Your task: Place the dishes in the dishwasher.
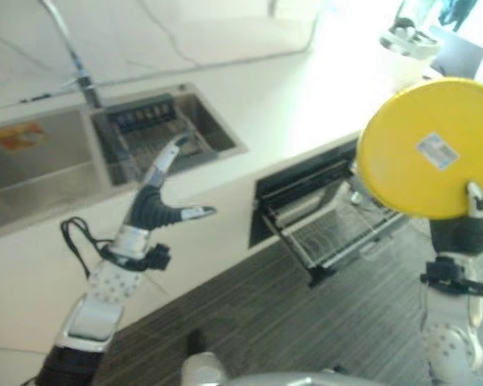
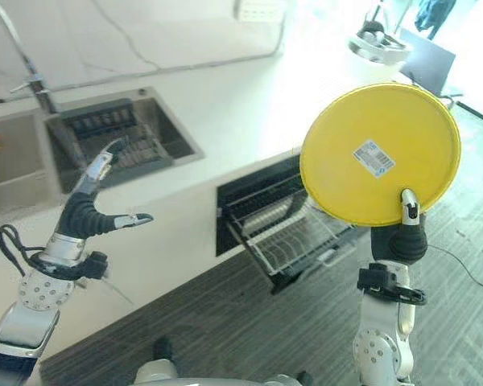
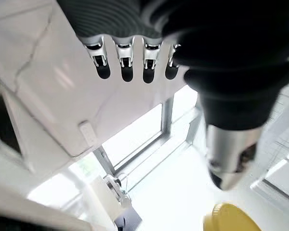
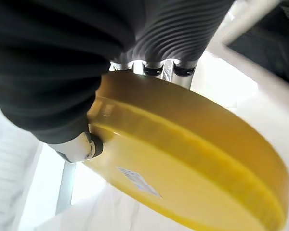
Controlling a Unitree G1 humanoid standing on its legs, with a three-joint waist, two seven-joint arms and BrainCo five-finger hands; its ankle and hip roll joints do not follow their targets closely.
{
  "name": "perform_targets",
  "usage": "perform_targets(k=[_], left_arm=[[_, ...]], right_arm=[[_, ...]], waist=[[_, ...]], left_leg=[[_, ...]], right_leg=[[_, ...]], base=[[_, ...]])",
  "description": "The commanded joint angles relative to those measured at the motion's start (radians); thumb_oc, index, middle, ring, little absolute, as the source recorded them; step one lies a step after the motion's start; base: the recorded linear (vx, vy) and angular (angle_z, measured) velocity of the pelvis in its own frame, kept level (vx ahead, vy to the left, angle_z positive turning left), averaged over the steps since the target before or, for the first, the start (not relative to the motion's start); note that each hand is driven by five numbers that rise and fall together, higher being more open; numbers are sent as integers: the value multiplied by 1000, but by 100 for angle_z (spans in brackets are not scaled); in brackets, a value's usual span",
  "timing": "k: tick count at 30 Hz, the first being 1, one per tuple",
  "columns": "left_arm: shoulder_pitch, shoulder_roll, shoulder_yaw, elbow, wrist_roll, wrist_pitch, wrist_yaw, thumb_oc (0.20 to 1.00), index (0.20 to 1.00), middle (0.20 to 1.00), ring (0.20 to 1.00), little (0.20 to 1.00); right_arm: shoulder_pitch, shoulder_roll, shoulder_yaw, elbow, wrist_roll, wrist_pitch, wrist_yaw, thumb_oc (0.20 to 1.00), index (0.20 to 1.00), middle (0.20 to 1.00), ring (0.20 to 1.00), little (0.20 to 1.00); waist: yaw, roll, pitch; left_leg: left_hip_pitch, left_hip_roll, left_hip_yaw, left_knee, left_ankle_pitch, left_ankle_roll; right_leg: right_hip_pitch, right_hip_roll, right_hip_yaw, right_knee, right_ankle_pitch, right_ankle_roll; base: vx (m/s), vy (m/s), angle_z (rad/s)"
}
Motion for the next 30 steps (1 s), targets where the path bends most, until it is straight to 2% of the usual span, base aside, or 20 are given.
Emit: perform_targets(k=[1,3,5,6,7,8,9,10,12,13,16,19,21,24,26,27,29,30], left_arm=[[-107,49,54,-67,-5,-20,28,1000,1000,1000,1000,1000],[-81,24,32,-61,-17,-2,52,1000,1000,1000,1000,1000],[-13,4,48,-86,10,-43,29,1000,1000,1000,1000,1000],[14,-1,55,-97,18,-66,10,1000,1000,1000,1000,1000],[31,0,64,-96,0,-79,0,1000,1000,1000,1000,1000],[63,3,80,-93,-5,-94,7,1000,1000,1000,1000,1000],[83,3,96,-92,-6,-100,1,1000,1000,1000,1000,1000],[84,4,99,-91,-17,-101,-12,1000,1000,1000,1000,1000],[52,1,75,-85,-16,-94,-42,1000,1000,1000,1000,1000],[21,4,61,-76,-25,-86,-52,1000,1000,1000,1000,1000],[-14,7,50,-68,-28,-67,-40,1000,1000,1000,1000,1000],[-21,11,50,-71,-40,-93,-61,1000,1000,1000,1000,1000],[-22,5,46,-72,-52,-88,-67,1000,1000,1000,1000,1000],[-18,0,24,-59,-52,-80,-86,1000,1000,1000,1000,1000],[-17,2,5,-50,-25,-94,-92,1000,1000,1000,1000,1000],[-37,13,-8,-42,10,-96,-98,1000,1000,1000,1000,1000],[-72,32,-31,-24,30,-68,-94,1000,1000,1000,1000,1000],[-78,44,-44,-7,21,-57,-85,1000,1000,1000,1000,1000]], right_arm=[[-215,-39,43,-107,-34,-27,72,200,200,200,200,200],[-265,-49,102,-87,-47,51,61,200,200,200,200,200],[-221,-80,97,-113,-32,79,77,200,200,200,200,200],[-185,-99,82,-133,-13,78,88,200,200,200,200,200],[-172,-108,82,-132,-14,64,99,200,200,200,200,200],[-171,-118,93,-130,-7,64,126,200,200,200,200,200],[-170,-114,102,-131,-9,55,127,200,200,200,200,200],[-169,-100,115,-135,-22,48,122,200,200,200,200,200],[-172,-63,152,-140,-86,21,80,200,200,200,200,200],[-176,-56,162,-139,-119,10,62,200,200,200,200,200],[-196,-63,165,-128,-136,14,66,200,200,200,200,200],[-190,-68,143,-118,-110,38,98,200,200,200,200,200],[-190,-60,142,-110,-111,35,109,200,200,200,200,200],[-193,-44,146,-100,-140,-8,96,200,200,200,200,200],[-187,-41,147,-101,-187,-54,78,200,200,200,200,200],[-191,-42,149,-90,-217,-83,62,200,200,200,200,200],[-199,-41,161,-76,-244,-120,34,200,200,200,200,200],[-198,-47,159,-70,-282,-144,14,200,200,200,200,200]], waist=[[-5,0,-15],[-8,13,-15],[-10,13,-14],[-14,8,-15],[-1,7,-13],[21,13,-13],[32,23,-18],[36,33,-22],[41,40,-27],[40,36,-28],[42,27,-36],[45,16,-40],[57,6,-35],[65,-9,-27],[65,-19,-12],[62,-27,-3],[59,-33,-1],[46,-32,-2]], left_leg=[[156,-36,47,-17,-110,-13],[157,5,69,-10,-80,-30],[125,0,117,50,-67,-27],[95,-16,146,100,-80,-19],[75,-84,93,146,-135,3],[62,-176,27,143,-167,34],[72,-205,16,108,-158,46],[84,-214,33,66,-140,50],[104,-232,70,-13,-105,57],[106,-234,72,-22,-106,60],[110,-253,42,-22,-127,78],[125,-259,55,-22,-141,97],[129,-267,58,-22,-147,109],[124,-282,28,-22,-154,139],[104,-300,-2,-16,-144,162],[92,-303,-17,-11,-142,162],[88,-302,-26,-12,-144,156],[97,-298,-41,-17,-153,150]], right_leg=[[-10,-53,19,-35,57,16],[-14,0,39,-31,10,-9],[6,34,30,-50,3,-38],[12,41,13,-57,-1,-51],[22,50,17,-61,-13,-56],[17,65,35,-65,-12,-59],[18,79,36,-62,-17,-60],[20,90,23,-59,-21,-61],[28,98,-21,-52,-18,-56],[31,100,-43,-45,-21,-57],[31,102,-48,-27,-37,-57],[16,83,-59,32,-60,-50],[13,67,-75,74,-70,-51],[-10,82,-39,182,-75,-54],[-46,99,36,291,-57,-57],[-52,101,69,259,-54,-62],[-32,75,81,155,-36,-60],[-40,60,109,94,-1,-49]], base=[[-92,-510,0],[-48,-491,10],[-40,-479,3],[-44,-439,37],[0,-391,77],[89,-243,84],[111,-156,38],[132,-81,-10],[124,-20,24],[100,57,61],[141,169,51],[219,279,7],[200,296,-6],[163,228,0],[67,102,6],[0,-80,10],[12,-206,34],[70,-291,33]])
